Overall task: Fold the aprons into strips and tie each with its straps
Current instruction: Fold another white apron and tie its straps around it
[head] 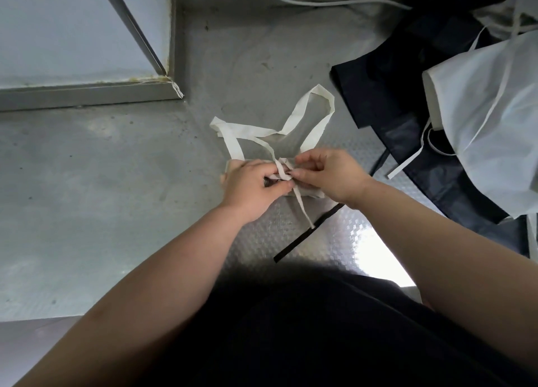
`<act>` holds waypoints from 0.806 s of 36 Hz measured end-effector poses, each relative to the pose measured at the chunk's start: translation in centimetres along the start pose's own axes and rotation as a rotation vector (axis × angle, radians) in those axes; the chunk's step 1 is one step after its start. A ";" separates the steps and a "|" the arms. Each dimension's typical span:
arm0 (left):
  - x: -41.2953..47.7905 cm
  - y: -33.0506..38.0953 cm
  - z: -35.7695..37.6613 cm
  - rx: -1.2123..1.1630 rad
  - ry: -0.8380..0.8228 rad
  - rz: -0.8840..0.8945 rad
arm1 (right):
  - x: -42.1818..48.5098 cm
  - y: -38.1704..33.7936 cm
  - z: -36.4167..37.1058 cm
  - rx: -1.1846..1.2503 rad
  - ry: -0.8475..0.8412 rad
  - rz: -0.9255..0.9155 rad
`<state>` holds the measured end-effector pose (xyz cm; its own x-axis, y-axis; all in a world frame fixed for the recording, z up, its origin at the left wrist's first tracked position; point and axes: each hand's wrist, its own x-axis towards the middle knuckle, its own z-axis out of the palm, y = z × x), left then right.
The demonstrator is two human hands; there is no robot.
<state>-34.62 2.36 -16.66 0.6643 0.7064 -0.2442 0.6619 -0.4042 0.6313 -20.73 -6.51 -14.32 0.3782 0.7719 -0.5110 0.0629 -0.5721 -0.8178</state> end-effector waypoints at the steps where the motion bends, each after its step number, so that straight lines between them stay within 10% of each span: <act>1: 0.0 -0.1 0.0 -0.009 0.004 0.006 | -0.2 -0.2 -0.3 -0.051 -0.031 -0.011; 10: 0.1 -0.2 0.3 -0.040 0.010 0.020 | -0.4 -1.4 -0.4 -0.722 -0.061 -0.135; 17: -0.1 0.3 0.0 -0.016 0.016 -0.015 | -0.8 -1.2 -1.2 0.039 0.072 0.059; 22: -0.1 0.2 -0.1 0.003 -0.011 -0.026 | -1.1 -1.1 -1.0 -0.001 0.062 0.057; 29: 0.2 0.7 -0.3 -0.061 -0.082 -0.103 | -1.1 -1.4 -1.2 0.655 0.453 0.227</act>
<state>-34.13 2.37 -16.07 0.6217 0.6916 -0.3676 0.7073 -0.2940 0.6429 -20.15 -6.89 -12.35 0.6613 0.3907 -0.6403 -0.5576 -0.3149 -0.7680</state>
